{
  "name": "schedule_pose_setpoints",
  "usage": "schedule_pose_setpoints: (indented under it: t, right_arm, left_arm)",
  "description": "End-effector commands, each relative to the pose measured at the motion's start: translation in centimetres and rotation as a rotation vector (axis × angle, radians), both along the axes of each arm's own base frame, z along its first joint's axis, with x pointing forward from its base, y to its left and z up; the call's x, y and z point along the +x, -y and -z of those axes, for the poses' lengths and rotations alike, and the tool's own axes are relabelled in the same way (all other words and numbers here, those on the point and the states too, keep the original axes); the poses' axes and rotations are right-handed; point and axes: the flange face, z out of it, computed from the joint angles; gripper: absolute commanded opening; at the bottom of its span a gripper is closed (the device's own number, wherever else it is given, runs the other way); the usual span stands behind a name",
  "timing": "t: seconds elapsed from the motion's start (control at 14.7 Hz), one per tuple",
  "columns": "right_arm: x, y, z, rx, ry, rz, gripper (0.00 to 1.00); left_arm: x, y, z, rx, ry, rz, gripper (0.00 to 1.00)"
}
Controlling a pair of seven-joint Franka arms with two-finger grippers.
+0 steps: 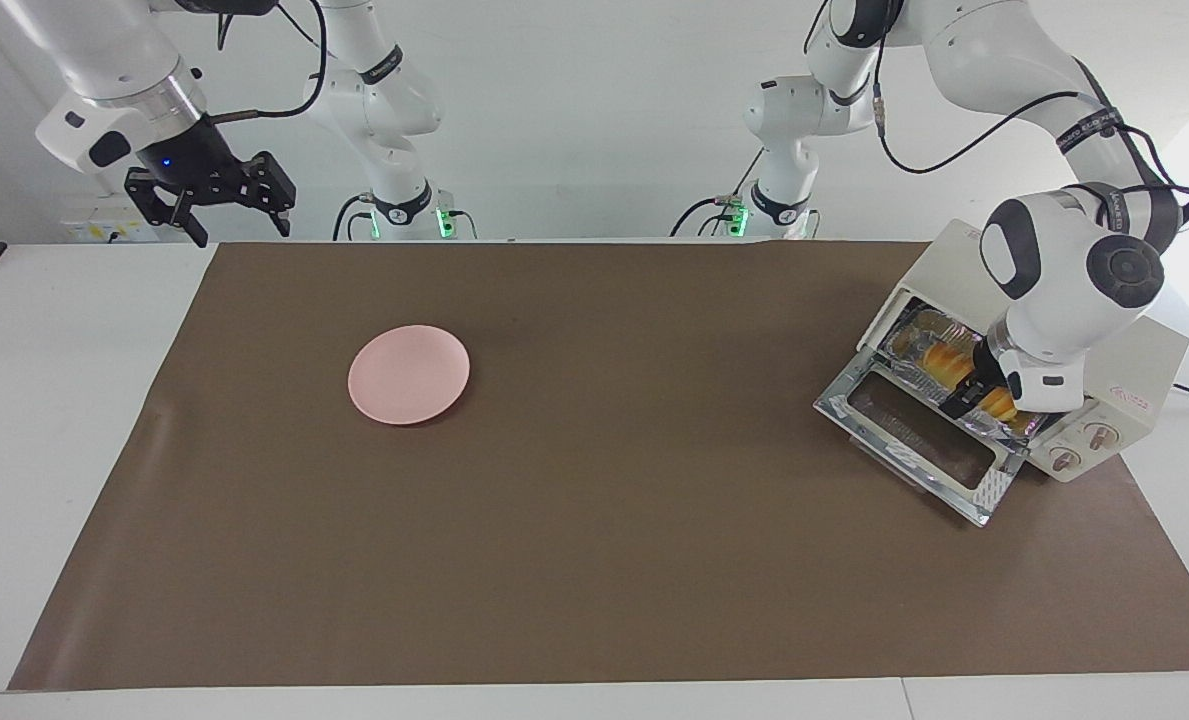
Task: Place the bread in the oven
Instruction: 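Open the left gripper and withdraw it from the oven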
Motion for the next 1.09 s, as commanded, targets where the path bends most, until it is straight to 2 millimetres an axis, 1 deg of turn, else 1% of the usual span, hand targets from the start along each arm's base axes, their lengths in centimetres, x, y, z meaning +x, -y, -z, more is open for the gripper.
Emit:
schedule_pose_setpoints:
  t: [0.0, 0.14, 0.2, 0.27, 0.34, 0.48, 0.55, 0.68, 0.82, 0.89, 1.02]
  right_arm:
    - [-0.6, 0.1, -0.1, -0.006, -0.009, -0.013, 1.00]
    - [-0.6, 0.1, -0.1, -0.006, -0.009, -0.012, 1.00]
    - [-0.6, 0.1, -0.1, -0.006, -0.009, -0.013, 1.00]
    - [-0.6, 0.1, -0.1, -0.006, -0.009, -0.010, 1.00]
    - [-0.6, 0.1, -0.1, -0.006, -0.009, -0.013, 1.00]
    - [-0.6, 0.1, -0.1, -0.006, -0.009, -0.013, 1.00]
    - [-0.6, 0.1, -0.1, -0.006, -0.009, -0.013, 1.00]
    - [-0.6, 0.1, -0.1, -0.006, -0.009, -0.013, 1.00]
    - [-0.6, 0.1, -0.1, -0.006, -0.009, -0.012, 1.00]
    - [-0.6, 0.1, -0.1, -0.006, -0.009, -0.012, 1.00]
    - [-0.6, 0.1, -0.1, -0.006, -0.009, -0.013, 1.00]
  left_arm:
    - [0.5, 0.3, -3.9, 0.015, 0.054, 0.022, 1.00]
    - [-0.2, 1.0, -5.2, 0.011, 0.016, 0.061, 1.00]
    - [-0.7, 1.5, -6.3, 0.002, -0.009, 0.113, 1.00]
    - [-1.9, 2.0, -8.2, -0.024, -0.030, 0.208, 1.00]
    - [-3.0, 2.2, -9.7, -0.043, -0.054, 0.309, 1.00]
    - [-5.5, 2.0, -12.2, -0.089, -0.127, 0.516, 1.00]
    - [-6.7, 1.9, -13.1, -0.110, -0.156, 0.592, 1.00]
    - [-9.4, 2.0, -14.4, -0.145, -0.183, 0.704, 1.00]
    - [-11.4, 2.3, -15.1, -0.213, -0.158, 0.747, 1.00]
    - [-11.6, 2.3, -15.1, -0.230, -0.152, 0.748, 1.00]
    - [-11.1, 3.0, -15.2, -0.220, -0.122, 0.763, 1.00]
